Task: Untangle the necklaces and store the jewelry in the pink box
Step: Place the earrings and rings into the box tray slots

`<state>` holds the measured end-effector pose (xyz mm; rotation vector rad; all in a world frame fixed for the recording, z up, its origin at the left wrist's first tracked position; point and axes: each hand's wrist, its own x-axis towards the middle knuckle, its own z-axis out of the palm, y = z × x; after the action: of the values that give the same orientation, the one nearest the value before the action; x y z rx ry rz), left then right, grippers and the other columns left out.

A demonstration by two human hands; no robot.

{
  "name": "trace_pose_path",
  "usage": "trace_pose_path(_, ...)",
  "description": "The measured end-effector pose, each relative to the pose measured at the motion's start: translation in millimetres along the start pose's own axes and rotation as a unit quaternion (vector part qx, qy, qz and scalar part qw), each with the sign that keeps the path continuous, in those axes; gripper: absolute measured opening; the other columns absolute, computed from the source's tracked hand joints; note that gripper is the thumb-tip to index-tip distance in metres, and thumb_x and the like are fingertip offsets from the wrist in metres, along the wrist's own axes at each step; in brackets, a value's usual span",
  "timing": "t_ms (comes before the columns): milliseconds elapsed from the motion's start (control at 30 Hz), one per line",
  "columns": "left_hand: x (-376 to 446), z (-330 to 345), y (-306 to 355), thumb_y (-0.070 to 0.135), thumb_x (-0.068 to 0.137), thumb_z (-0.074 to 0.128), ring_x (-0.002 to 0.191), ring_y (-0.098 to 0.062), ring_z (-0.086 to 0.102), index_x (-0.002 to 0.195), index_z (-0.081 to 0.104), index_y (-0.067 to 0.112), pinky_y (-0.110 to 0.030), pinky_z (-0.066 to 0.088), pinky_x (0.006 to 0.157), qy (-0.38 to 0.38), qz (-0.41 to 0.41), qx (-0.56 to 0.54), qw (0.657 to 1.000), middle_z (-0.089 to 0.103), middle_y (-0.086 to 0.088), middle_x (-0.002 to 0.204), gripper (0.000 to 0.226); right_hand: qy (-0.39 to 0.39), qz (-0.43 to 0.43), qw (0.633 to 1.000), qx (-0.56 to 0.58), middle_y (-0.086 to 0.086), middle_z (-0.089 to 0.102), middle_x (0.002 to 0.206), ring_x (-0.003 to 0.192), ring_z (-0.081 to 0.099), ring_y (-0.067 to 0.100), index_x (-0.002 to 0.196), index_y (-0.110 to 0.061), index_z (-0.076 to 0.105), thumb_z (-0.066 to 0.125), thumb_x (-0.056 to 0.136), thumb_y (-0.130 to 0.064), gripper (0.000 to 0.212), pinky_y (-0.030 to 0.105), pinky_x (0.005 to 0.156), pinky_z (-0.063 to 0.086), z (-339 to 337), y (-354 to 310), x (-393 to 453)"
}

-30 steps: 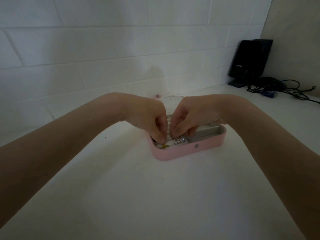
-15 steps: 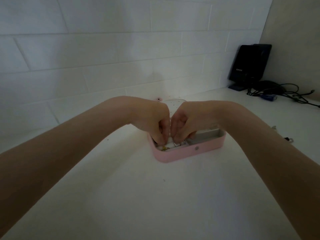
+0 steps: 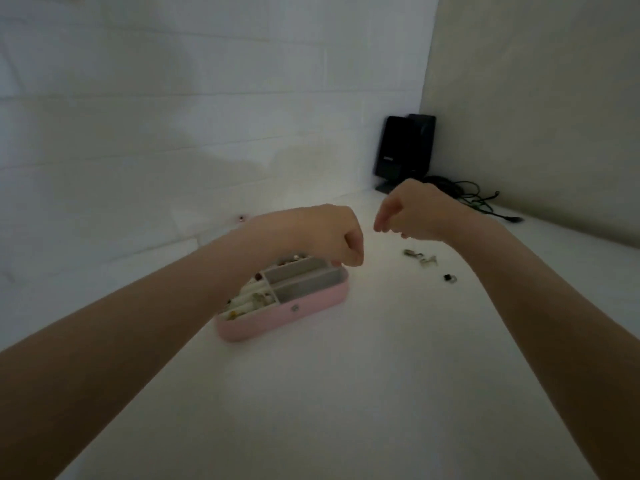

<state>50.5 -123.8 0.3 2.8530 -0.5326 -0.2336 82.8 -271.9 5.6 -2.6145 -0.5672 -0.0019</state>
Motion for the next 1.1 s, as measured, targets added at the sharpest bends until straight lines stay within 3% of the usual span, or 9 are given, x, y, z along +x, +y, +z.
trace_pose_path(67, 16, 8, 13, 0.024, 0.088, 0.059, 0.077, -0.007, 0.061, 0.098, 0.069, 0.019, -0.025, 0.049, 0.08, 0.008, 0.008, -0.012, 1.0, 0.07, 0.0, 0.095, 0.015, 0.05, 0.038, 0.997, -0.049, 0.007, 0.066, 0.108, 0.087, 0.058, 0.017, 0.093, -0.017, 0.072, 0.049, 0.09, -0.002, 0.027, 0.021, 0.072, 0.04, 0, 32, -5)
trace_pose_path(233, 40, 24, 31, 0.015, 0.089, 0.056, 0.086, -0.009, 0.055, 0.107, 0.069, 0.015, -0.026, 0.047, 0.086, 0.038, 0.009, 0.005, 0.999, 0.066, -0.001, 0.11, 0.022, 0.033, 0.052, 0.996, -0.069, 0.006, 0.05, 0.135, 0.121, 0.048, 0.023, 0.122, -0.017, 0.06, 0.049, 0.094, -0.011, 0.031, 0.027, 0.095, 0.037, 26, 77, -3)
trace_pose_path(367, 43, 30, 29, 0.011, 0.088, 0.054, 0.084, -0.007, 0.054, 0.107, 0.069, 0.016, -0.024, 0.046, 0.085, 0.051, -0.002, -0.003, 0.999, 0.066, 0.0, 0.112, 0.024, 0.034, 0.033, 0.997, -0.066, 0.007, 0.057, 0.127, 0.117, 0.051, 0.026, 0.12, -0.016, 0.062, 0.051, 0.093, -0.012, 0.03, 0.035, 0.099, 0.041, 48, 82, 6)
trace_pose_path(533, 38, 35, 20, 0.007, 0.088, 0.053, 0.091, -0.007, 0.054, 0.109, 0.068, 0.016, -0.016, 0.041, 0.081, 0.087, -0.03, -0.032, 0.995, 0.063, 0.0, 0.117, 0.027, 0.1, -0.036, 0.993, -0.046, 0.007, 0.065, 0.107, 0.1, 0.058, 0.023, 0.102, -0.009, 0.07, 0.056, 0.088, -0.008, 0.02, 0.03, 0.092, 0.044, 53, 76, 5)
trace_pose_path(667, 36, 38, 18, 0.008, 0.085, 0.06, 0.097, -0.014, 0.061, 0.106, 0.067, 0.013, -0.023, 0.045, 0.084, 0.178, -0.036, -0.071, 0.981, 0.066, -0.002, 0.111, 0.023, 0.107, -0.023, 0.98, 0.167, 0.004, 0.07, 0.086, 0.076, 0.059, 0.01, 0.09, -0.013, 0.073, 0.065, 0.084, -0.012, 0.01, 0.013, 0.057, 0.044, 43, 64, 0)
trace_pose_path(767, 31, 37, 16, 0.006, 0.081, 0.065, 0.08, -0.014, 0.065, 0.09, 0.068, 0.011, -0.025, 0.052, 0.076, 0.216, -0.038, -0.141, 0.965, 0.07, -0.005, 0.094, 0.011, 0.024, 0.018, 0.933, 0.36, 0.005, 0.069, 0.077, 0.068, 0.06, 0.011, 0.082, -0.015, 0.071, 0.067, 0.084, -0.015, 0.005, 0.026, 0.063, 0.041, 38, 57, -7)
trace_pose_path(867, 24, 34, 12, 0.001, 0.08, 0.067, 0.057, -0.005, 0.062, 0.084, 0.067, 0.007, -0.015, 0.054, 0.063, 0.203, -0.045, -0.257, 0.944, 0.068, -0.005, 0.073, 0.007, -0.004, 0.018, 0.885, 0.465, 0.005, 0.068, 0.076, 0.063, 0.062, 0.008, 0.085, -0.009, 0.069, 0.062, 0.087, -0.013, 0.008, 0.022, 0.068, 0.052, 40, 55, -11)
trace_pose_path(1000, 10, 28, 6, 0.001, 0.08, 0.068, 0.06, -0.01, 0.063, 0.077, 0.067, 0.01, -0.018, 0.056, 0.064, 0.218, -0.071, -0.367, 0.902, 0.066, -0.007, 0.069, 0.009, -0.02, 0.026, 0.84, 0.541, 0.005, 0.068, 0.077, 0.069, 0.064, 0.012, 0.09, -0.008, 0.068, 0.053, 0.093, -0.016, 0.017, 0.026, 0.076, 0.054, 40, 47, -11)
trace_pose_path(1100, -3, 23, 2, 0.002, 0.08, 0.07, 0.062, -0.013, 0.064, 0.077, 0.066, 0.008, -0.018, 0.056, 0.064, 0.235, -0.098, -0.41, 0.876, 0.067, -0.01, 0.069, 0.007, 0.008, -0.022, 0.852, 0.522, 0.004, 0.066, 0.078, 0.069, 0.062, 0.009, 0.086, -0.009, 0.067, 0.059, 0.088, -0.009, 0.008, 0.021, 0.074, 0.051, 43, 29, -11)
